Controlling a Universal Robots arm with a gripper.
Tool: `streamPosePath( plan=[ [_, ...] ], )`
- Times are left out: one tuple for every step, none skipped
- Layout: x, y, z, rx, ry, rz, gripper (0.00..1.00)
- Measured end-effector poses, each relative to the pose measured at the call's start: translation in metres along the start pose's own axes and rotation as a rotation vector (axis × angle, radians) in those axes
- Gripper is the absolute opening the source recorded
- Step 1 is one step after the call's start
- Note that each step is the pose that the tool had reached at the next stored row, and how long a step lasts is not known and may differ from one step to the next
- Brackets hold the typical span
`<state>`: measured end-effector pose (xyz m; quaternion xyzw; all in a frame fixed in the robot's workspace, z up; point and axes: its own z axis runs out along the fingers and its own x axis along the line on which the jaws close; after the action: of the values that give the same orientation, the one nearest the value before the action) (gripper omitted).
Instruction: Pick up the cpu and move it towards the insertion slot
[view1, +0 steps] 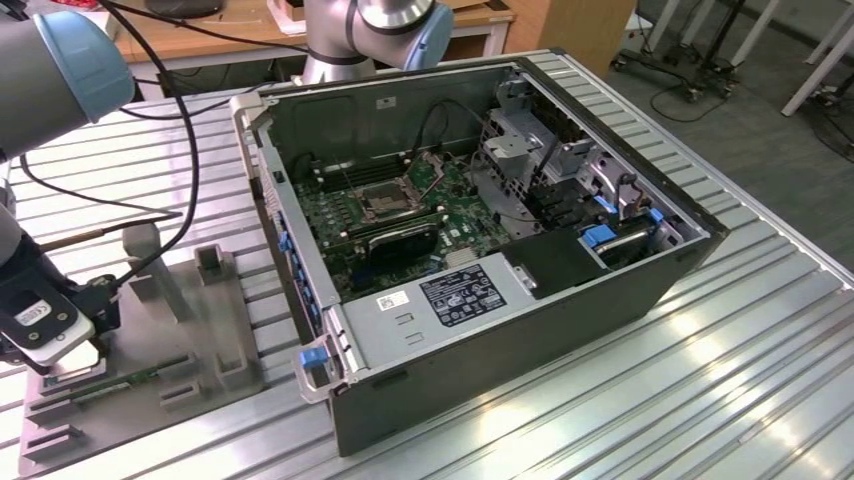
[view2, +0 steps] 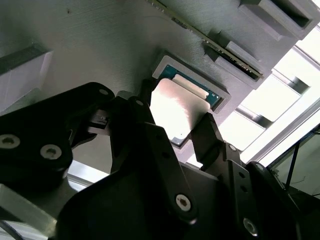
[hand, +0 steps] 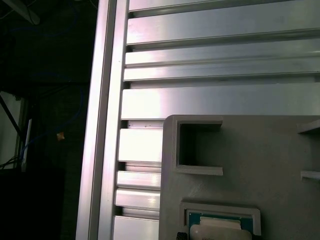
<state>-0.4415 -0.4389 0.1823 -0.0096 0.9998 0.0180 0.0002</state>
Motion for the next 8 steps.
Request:
streamPosePath(
  plan=[
    [0.0000,0.0000,0.0000,0.0000,0.0000,0.000,0.58],
    [0.0000,0.0000,0.0000,0.0000,0.0000,0.000,0.58],
    [0.0000,0.0000,0.0000,-0.0002,-0.0002,0.000,0.58],
    [-0.0001,0.0001,-0.0004,-0.0002,-0.0003,0.000,0.58],
    [0.0000,0.0001,-0.0009,-0.0001,-0.0001,0.000,0.58],
    [0.0000,0.0001,-0.0015,0.0000,-0.0001,0.000,0.58],
    [0.0000,0.0001,-0.0018,-0.0001,-0.0001,0.000,0.58],
    [0.0000,0.0001,-0.0018,-0.0001,-0.0002,0.000,0.58]
  ],
)
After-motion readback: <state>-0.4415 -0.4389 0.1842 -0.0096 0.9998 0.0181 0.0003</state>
